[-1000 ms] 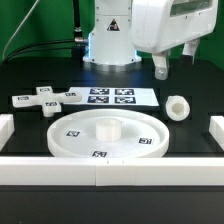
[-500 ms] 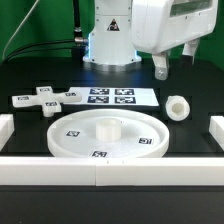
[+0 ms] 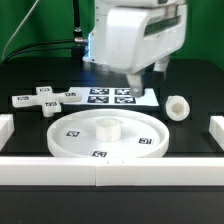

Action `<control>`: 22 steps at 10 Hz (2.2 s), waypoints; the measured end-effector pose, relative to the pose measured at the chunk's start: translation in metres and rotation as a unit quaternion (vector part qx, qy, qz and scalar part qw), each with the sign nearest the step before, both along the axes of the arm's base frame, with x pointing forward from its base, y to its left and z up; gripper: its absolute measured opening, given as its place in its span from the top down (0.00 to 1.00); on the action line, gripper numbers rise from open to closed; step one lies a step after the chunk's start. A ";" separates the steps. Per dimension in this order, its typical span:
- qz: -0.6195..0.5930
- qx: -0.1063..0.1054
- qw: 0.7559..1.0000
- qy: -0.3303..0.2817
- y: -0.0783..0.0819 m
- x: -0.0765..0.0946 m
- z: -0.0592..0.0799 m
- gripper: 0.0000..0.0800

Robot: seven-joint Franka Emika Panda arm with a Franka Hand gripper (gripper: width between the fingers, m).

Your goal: Assemble round table

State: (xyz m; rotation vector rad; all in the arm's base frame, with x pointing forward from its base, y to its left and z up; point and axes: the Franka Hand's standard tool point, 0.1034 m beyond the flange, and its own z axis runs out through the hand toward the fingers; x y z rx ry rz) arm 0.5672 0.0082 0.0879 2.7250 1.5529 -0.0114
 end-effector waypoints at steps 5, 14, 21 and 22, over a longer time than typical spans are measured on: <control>0.004 0.001 1.000 0.006 -0.011 0.000 -0.010 0.19; 0.028 0.008 0.999 0.032 -0.052 -0.022 -0.070 0.19; 0.026 0.009 0.999 0.038 -0.054 -0.024 -0.077 0.49; 0.026 0.009 0.999 0.038 -0.054 -0.024 -0.077 0.49</control>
Offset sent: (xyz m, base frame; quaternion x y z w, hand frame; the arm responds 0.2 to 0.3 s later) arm 0.0000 0.0000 0.0000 0.0000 0.0000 0.0000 1.0000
